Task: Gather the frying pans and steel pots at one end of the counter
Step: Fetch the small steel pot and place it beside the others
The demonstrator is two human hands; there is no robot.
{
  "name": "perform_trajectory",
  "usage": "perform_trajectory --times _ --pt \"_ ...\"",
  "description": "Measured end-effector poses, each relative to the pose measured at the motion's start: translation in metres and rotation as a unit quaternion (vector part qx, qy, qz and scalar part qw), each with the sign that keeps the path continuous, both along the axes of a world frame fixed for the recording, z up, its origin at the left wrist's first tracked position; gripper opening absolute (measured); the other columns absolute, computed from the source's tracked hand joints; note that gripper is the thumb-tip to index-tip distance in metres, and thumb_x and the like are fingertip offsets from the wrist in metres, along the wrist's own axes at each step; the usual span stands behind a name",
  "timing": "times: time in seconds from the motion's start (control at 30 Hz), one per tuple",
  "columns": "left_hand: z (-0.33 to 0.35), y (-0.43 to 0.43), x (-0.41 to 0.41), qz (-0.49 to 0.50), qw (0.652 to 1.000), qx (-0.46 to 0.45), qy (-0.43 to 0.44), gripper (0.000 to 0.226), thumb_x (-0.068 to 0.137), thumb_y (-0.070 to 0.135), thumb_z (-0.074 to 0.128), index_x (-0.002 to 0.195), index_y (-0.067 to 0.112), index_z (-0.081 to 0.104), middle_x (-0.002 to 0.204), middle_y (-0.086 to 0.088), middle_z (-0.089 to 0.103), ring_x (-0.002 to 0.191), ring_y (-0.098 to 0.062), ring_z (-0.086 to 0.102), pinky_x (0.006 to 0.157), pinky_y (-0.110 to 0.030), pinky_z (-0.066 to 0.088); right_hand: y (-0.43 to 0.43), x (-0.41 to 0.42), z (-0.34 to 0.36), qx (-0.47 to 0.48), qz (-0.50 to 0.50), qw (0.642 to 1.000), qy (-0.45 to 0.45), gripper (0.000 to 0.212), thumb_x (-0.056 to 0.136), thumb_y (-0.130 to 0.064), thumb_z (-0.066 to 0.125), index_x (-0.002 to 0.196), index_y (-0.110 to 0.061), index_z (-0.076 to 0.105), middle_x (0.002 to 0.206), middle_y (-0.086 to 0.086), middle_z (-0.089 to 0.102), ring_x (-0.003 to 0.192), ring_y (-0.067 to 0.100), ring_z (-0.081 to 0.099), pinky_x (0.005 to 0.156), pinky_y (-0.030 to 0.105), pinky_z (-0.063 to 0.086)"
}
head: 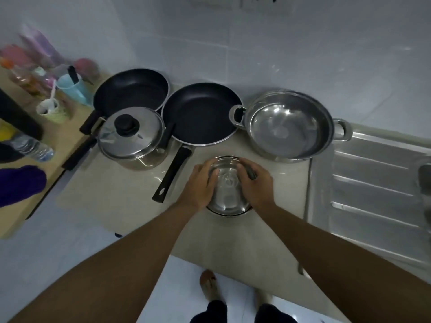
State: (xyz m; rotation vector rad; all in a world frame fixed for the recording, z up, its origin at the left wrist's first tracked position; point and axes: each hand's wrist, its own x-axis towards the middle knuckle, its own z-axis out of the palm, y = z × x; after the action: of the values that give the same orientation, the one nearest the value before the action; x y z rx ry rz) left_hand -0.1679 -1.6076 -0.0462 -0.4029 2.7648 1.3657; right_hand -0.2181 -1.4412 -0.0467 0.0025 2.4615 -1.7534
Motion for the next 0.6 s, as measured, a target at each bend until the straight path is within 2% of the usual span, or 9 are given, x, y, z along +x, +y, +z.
perform_trajectory --times 0.13,0.2,0.27,0.33,0.4,0.47,0.53,0.6 --pt "-0.007 -0.009 -0.011 -0.027 1.0 0.006 0.004 0.041 0.105 0.037 0.038 0.145 0.031 0.043 0.13 -0.004 0.049 0.121 -0.015 0.05 0.108 -0.029 0.037 -0.009 -0.001 -0.005 0.045 -0.038 0.998 0.018 0.026 0.097 -0.021 0.067 0.121 -0.015 0.074 0.113 0.0 0.074 0.088 -0.028 0.056 0.08 -0.006 0.036" --pt "-0.007 -0.012 -0.014 -0.042 0.999 0.008 0.015 0.042 0.106 0.034 0.037 0.147 0.028 0.043 0.135 -0.005 0.046 0.126 -0.015 0.048 0.111 -0.029 0.035 -0.012 -0.002 -0.004 0.09 -0.044 0.994 0.042 0.027 0.097 -0.024 0.067 0.122 -0.016 0.074 0.119 0.004 0.07 0.101 -0.013 0.061 0.088 -0.002 0.036" --pt "-0.007 -0.013 -0.016 -0.059 0.997 -0.027 0.041 0.045 0.106 0.031 0.036 0.15 0.023 0.04 0.147 -0.005 0.042 0.135 -0.016 0.041 0.115 -0.035 0.033 -0.012 -0.001 -0.006 0.174 -0.047 0.978 0.106 0.032 0.097 -0.026 0.066 0.127 -0.015 0.071 0.129 0.01 0.063 0.121 0.017 0.059 0.103 0.019 0.04" --pt "-0.008 -0.016 -0.02 -0.082 0.986 -0.126 0.075 0.05 0.107 0.03 0.034 0.155 0.016 0.033 0.159 -0.007 0.033 0.147 -0.021 0.03 0.119 -0.042 0.027 -0.014 -0.003 -0.008 0.265 -0.041 0.95 0.161 0.044 0.099 -0.03 0.062 0.14 -0.013 0.061 0.144 0.014 0.054 0.137 0.032 0.047 0.113 0.041 0.037" --pt "-0.011 -0.021 -0.028 -0.106 0.97 -0.206 0.073 0.055 0.107 0.034 0.027 0.158 0.015 0.024 0.165 -0.008 0.022 0.153 -0.023 0.017 0.123 -0.045 0.018 -0.015 -0.009 -0.009 0.327 -0.021 0.932 0.158 0.059 0.104 -0.038 0.05 0.155 -0.012 0.039 0.162 0.012 0.036 0.153 0.032 0.025 0.125 0.046 0.021" --pt "-0.013 -0.026 -0.038 -0.123 0.962 -0.239 0.044 0.059 0.105 0.041 0.016 0.16 0.018 0.016 0.168 -0.004 0.011 0.155 -0.022 0.005 0.125 -0.045 0.01 -0.016 -0.02 -0.01 0.373 0.006 0.917 0.143 0.065 0.107 -0.043 0.035 0.162 -0.01 0.02 0.17 0.009 0.017 0.158 0.028 0.004 0.128 0.044 0.003" --pt "-0.016 -0.03 -0.051 -0.136 0.958 -0.252 0.027 0.06 0.104 0.045 0.01 0.16 0.022 0.011 0.169 -0.001 0.006 0.155 -0.02 -0.002 0.125 -0.044 0.004 -0.017 -0.033 -0.009 0.403 0.025 0.906 0.129 0.066 0.108 -0.045 0.025 0.163 -0.009 0.013 0.171 0.008 0.008 0.158 0.026 -0.005 0.127 0.044 -0.006" --pt "-0.017 -0.033 -0.063 -0.143 0.955 -0.26 0.022 0.061 0.103 0.046 0.007 0.16 0.024 0.009 0.169 0.0 0.004 0.155 -0.019 -0.004 0.125 -0.044 0.0 -0.018 -0.043 -0.009 0.422 0.033 0.898 0.121 0.066 0.107 -0.045 0.019 0.163 -0.009 0.012 0.172 0.008 0.008 0.158 0.026 -0.006 0.127 0.044 -0.008"
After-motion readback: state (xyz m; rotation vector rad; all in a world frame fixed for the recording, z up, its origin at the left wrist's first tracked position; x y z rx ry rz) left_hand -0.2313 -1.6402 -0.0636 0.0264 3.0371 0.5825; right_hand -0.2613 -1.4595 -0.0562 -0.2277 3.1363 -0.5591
